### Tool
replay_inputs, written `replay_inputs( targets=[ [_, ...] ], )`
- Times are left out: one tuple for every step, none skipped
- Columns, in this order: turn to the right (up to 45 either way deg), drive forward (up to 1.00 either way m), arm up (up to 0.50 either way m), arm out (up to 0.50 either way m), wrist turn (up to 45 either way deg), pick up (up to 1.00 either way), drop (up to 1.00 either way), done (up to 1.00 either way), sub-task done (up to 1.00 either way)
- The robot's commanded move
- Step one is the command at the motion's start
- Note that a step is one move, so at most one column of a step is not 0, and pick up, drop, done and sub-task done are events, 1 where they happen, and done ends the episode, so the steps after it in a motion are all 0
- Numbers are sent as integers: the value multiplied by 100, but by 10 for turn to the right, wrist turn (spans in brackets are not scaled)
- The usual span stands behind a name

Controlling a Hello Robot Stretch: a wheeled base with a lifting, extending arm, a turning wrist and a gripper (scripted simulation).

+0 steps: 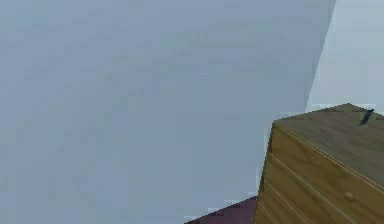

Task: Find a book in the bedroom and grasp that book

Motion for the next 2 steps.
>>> replay_inputs(
  targets=[
    [0, 0, 38, 0, 0, 0, 0, 0, 0],
    [0, 0, 0, 50, 0, 0, 0, 0, 0]
  ],
)
